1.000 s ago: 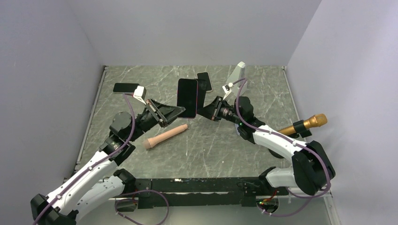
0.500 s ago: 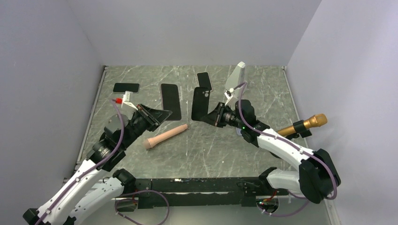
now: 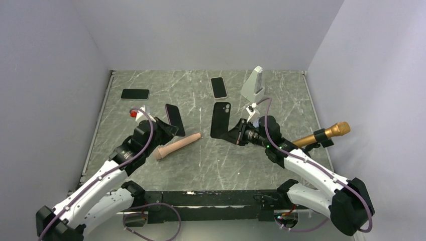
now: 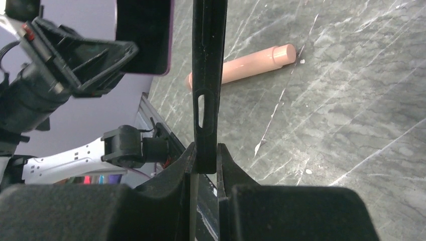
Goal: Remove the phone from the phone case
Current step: Place the phone at the center of the board.
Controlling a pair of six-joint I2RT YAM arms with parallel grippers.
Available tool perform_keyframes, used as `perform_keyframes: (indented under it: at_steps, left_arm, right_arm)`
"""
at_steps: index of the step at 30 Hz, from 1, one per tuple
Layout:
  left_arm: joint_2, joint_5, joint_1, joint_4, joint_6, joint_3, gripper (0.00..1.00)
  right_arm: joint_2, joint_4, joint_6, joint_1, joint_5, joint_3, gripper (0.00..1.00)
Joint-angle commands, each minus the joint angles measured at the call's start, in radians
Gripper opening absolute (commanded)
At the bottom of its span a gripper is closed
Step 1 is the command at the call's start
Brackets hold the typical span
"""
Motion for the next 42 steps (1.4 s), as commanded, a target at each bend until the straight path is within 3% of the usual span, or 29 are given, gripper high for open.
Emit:
perform_keyframes:
  at_steps: [1,7,10,16,18,21,29,35,42]
  left_arm:
    - [0.072,0.021,0.094,0.14,-0.009,0.069,0.0]
    - [0.208,0.111,0.317,0.222,-0.124,0.035,0.0]
    - [0.211,0.065,0.42,0.315,-0.189,-0.043,0.0]
    - [0.241,-0.06,0.6,0.625,-0.248,-0.209,0.0]
    - [0.292,-0.047,0.662,0.679,-0.306,-0.226,0.0]
    - [0.409,0.01,0.733,0.886,-0.371,-0.267,0.0]
    - [0.74,0.023,0.782,1.19,-0.429,-0.215,0.0]
    - [0.887,0.0,0.776,1.241,-0.436,-0.122,0.01]
    - [0.969,-0.087,0.757,1.147,-0.43,-0.023,0.02]
  right_arm:
    - [-0.065,-0.007,0.001,0.004,0.019,-0.018,0.0]
    - [-0.135,-0.064,-0.011,0.004,0.039,-0.034,0.0]
    - [-0.173,-0.1,-0.016,0.003,0.05,-0.041,0.0]
    - [-0.223,-0.167,-0.031,0.002,0.077,-0.036,0.0]
    - [-0.229,-0.179,-0.033,0.003,0.08,-0.036,0.0]
    - [-0.237,-0.184,-0.032,0.002,0.079,-0.04,0.0]
    - [-0.253,-0.193,-0.025,0.003,0.083,-0.046,0.0]
    - [-0.282,-0.227,-0.034,0.003,0.107,-0.037,0.0]
    - [-0.282,-0.222,-0.021,0.002,0.101,-0.035,0.0]
